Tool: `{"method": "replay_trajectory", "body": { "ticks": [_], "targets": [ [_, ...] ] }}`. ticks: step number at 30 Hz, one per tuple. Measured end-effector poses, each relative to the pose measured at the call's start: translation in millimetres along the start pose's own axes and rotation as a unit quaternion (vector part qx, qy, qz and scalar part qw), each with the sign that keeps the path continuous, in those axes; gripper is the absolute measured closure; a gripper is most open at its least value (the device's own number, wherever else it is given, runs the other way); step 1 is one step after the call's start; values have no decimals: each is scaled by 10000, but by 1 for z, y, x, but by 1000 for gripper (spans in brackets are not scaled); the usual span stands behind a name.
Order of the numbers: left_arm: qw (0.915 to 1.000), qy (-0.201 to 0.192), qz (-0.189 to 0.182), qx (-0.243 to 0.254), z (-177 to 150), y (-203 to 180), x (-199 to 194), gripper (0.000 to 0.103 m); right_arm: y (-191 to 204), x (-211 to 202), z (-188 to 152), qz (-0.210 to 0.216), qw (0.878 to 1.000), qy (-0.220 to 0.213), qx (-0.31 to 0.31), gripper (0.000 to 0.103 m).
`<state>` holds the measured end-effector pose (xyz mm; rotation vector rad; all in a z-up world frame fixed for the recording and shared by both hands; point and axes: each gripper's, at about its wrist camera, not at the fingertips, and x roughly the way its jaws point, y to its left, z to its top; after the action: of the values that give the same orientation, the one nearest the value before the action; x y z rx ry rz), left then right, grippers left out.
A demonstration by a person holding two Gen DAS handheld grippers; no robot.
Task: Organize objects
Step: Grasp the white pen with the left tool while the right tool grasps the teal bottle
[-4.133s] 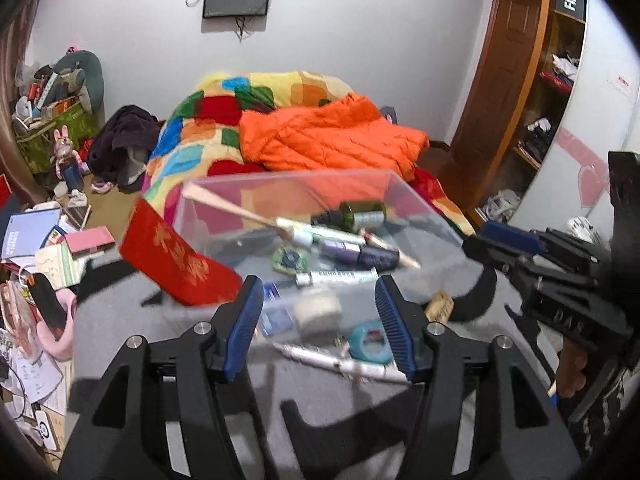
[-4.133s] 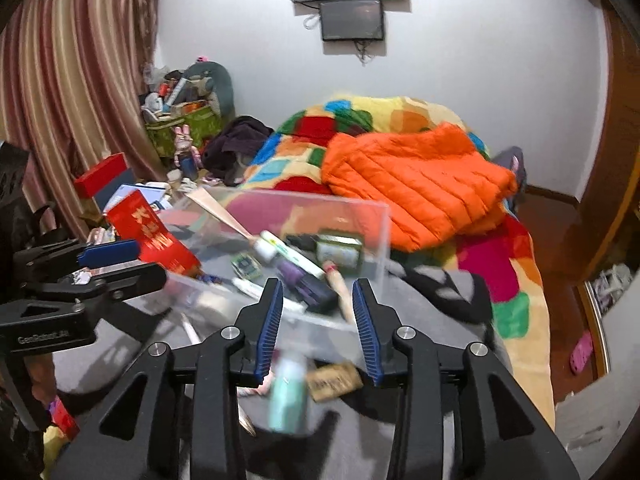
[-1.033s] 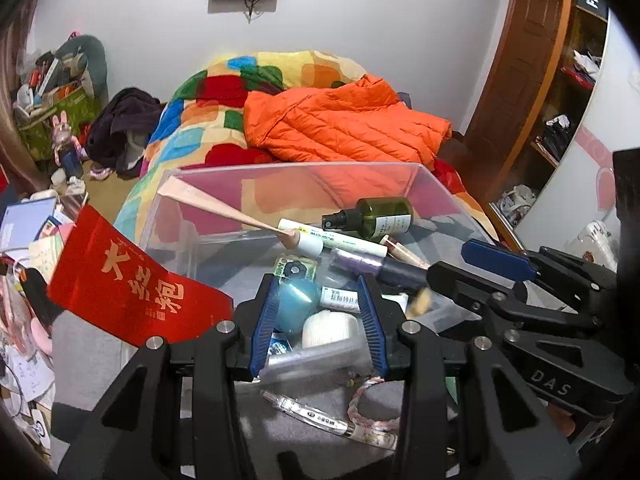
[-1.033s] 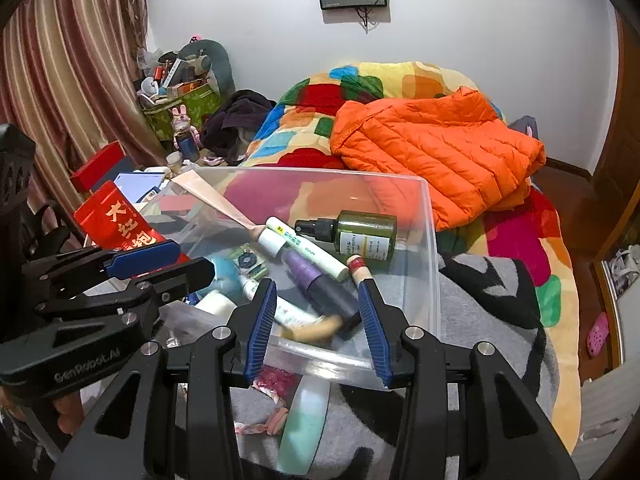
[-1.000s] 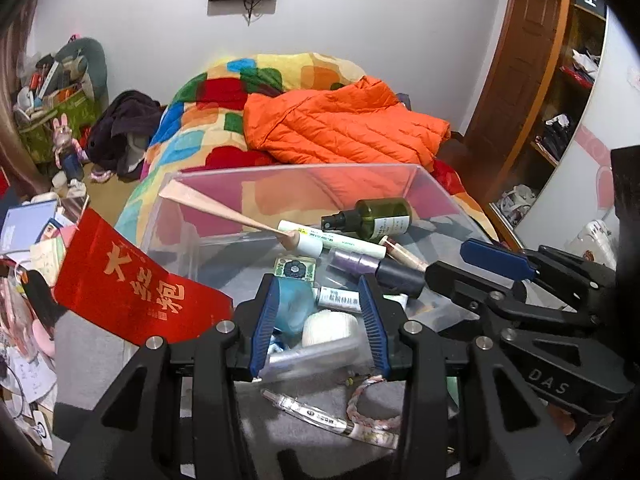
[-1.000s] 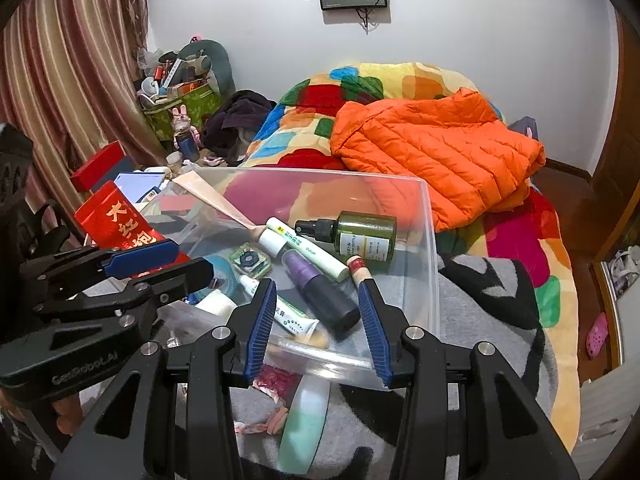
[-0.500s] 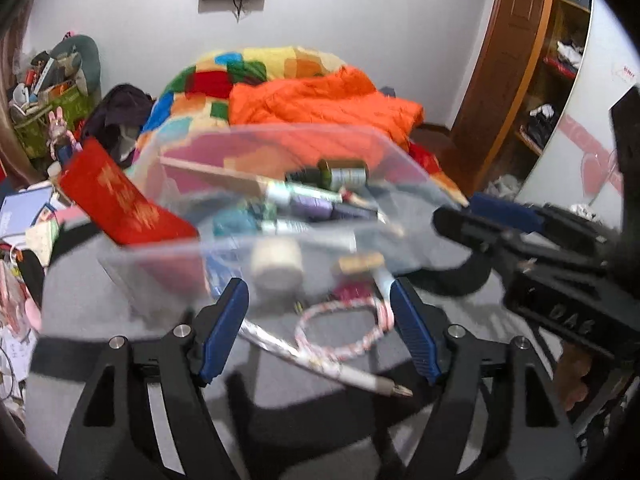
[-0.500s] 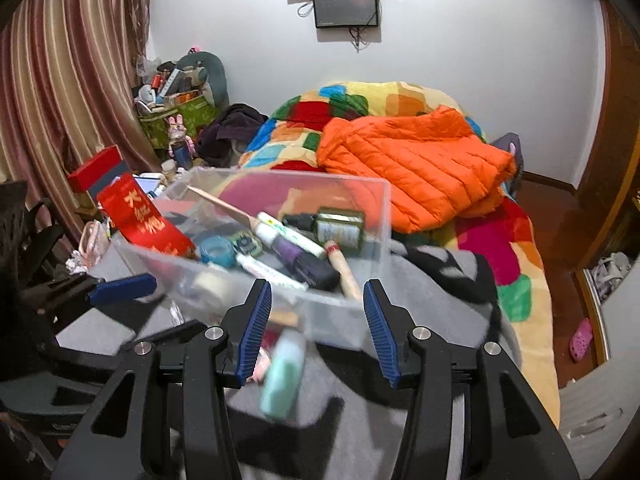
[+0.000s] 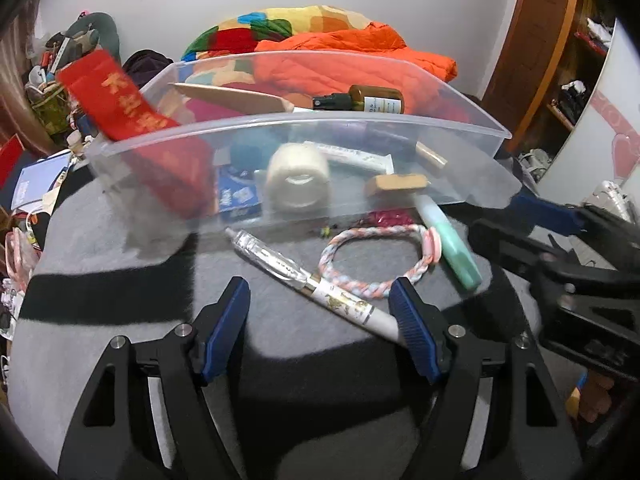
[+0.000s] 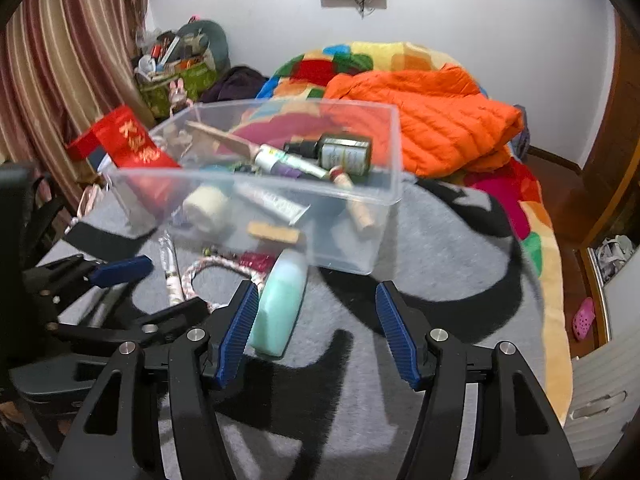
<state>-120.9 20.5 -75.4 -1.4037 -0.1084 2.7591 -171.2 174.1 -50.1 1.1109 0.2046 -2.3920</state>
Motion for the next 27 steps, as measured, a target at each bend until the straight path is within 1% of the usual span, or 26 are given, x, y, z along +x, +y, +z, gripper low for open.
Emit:
{"method": "replay_trajectory", "body": {
  "ticks": [3,6,9,11,12,13,15,18,19,21,24,25,27],
  "targets": [
    [9999,-52,-110,-101,-10,14,-13,30,3,11,-4,-26,9999,122,-69,46],
    [9996,-13,-218,-205,-16,25,-22,30,2,18,-6,-31,9996,261,-44,46],
    [9995,51,-203,-247,-25,38,-29,32,1,18,-7,-44,9997,243,-28,49],
    [9995,77,-179,-242,-27,40,-31,32,2,21,-6,-29,9995,326,-45,53],
    [9995,98,-173,-242,-27,40,-31,32,3,24,-6,-48,9993,375,-65,58],
    [9991,141,-232,-313,-25,41,-31,32,4,26,-6,-72,9990,423,-103,62],
    [9981,194,-356,-469,-20,42,-27,32,9,27,-6,-125,9988,423,-214,66],
    [9950,250,-565,-780,-10,42,-21,32,15,26,-6,-121,9986,394,-337,77],
    [9950,252,-550,-801,-6,39,-18,32,17,25,-7,-113,9985,382,-367,80],
    [9964,245,-409,-696,-3,33,-14,32,19,24,-8,-129,9985,361,-388,80],
    [9986,165,-17,-493,-4,22,-9,32,18,20,-12,-110,9989,316,-333,80],
    [9988,119,158,-438,-4,18,-8,33,17,19,-13,-96,9990,301,-305,80],
    [9986,63,397,-332,-6,12,-5,36,16,15,-17,-97,9992,285,-256,80]
  ]
}}
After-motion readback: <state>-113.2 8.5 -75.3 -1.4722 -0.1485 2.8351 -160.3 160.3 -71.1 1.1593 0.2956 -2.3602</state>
